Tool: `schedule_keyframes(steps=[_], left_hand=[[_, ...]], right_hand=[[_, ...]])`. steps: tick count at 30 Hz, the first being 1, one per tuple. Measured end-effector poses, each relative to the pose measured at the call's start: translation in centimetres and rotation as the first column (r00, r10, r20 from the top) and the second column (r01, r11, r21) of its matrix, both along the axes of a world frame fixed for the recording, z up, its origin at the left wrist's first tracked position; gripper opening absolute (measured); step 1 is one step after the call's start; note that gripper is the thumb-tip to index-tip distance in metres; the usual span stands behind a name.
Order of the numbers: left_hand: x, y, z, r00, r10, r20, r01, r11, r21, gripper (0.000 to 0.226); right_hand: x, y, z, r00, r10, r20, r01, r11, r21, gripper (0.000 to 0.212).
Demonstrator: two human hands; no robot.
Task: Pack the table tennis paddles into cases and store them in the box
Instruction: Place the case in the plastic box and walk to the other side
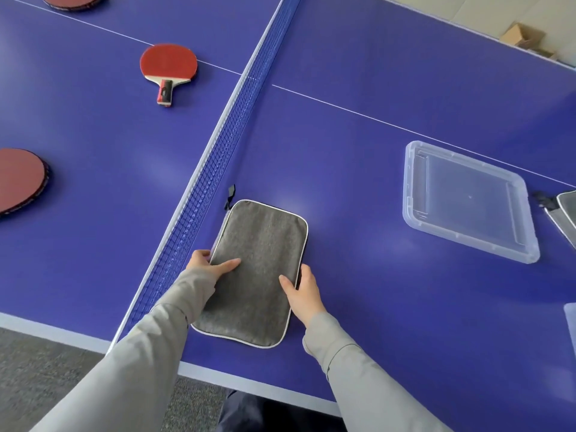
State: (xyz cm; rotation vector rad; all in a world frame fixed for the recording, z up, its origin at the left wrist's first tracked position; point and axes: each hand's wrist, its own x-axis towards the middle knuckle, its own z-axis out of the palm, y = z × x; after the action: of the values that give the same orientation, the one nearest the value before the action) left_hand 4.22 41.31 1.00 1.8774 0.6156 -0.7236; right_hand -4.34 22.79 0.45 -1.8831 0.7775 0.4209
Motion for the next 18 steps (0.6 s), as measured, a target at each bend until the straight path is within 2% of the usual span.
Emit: schedule_keyframes(steps=[3,6,11,13,15,17,18], left_hand=[[-0.6,-0.7,0.3,0.996,0.084,-0.010,-0.084,0.992,-0.095,0.069],[-1.2,-1.5,1.3,0.998,0.048,-0.049,-0.058,0.977,-0.207,0.053],[-2.1,-4.4,3.5,0.991,0.011,-0.132,-0.065,0.910,-0.410,0.057],[-2.4,-6.4,4.3,0.992,0.031,-0.124,-0.085,0.884,-0.460,0.056],[-2.8,-9.0,5.2,0.992,0.067,-0.107,-0.113,0.856,-0.505,0.047],[-3.4,-11.8,5.9,0.985,0.125,-0.121,-0.171,0.831,-0.530,0.035],[-3.7,-13.2,6.3,0.981,0.143,-0.134,-0.194,0.808,-0.557,0.039]], right_hand=[[0.0,-1.1,0.9,0.999,0.029,0.019,-0.029,0.999,-0.027,0.055],[-0.4,-3.1,2.3,0.996,0.081,0.041,-0.078,0.995,-0.064,0.059],[-1.3,-7.5,5.6,0.989,0.109,0.101,-0.101,0.991,-0.086,0.062],[-2.0,-9.2,7.2,0.988,0.031,0.153,-0.023,0.998,-0.053,0.061],[-3.1,-10.7,8.8,0.962,-0.144,0.233,0.140,0.990,0.033,0.060],[-5.1,-12.2,10.3,0.886,-0.359,0.293,0.332,0.933,0.140,0.058],[-6.3,-12.9,10.8,0.838,-0.454,0.303,0.412,0.890,0.193,0.056]])
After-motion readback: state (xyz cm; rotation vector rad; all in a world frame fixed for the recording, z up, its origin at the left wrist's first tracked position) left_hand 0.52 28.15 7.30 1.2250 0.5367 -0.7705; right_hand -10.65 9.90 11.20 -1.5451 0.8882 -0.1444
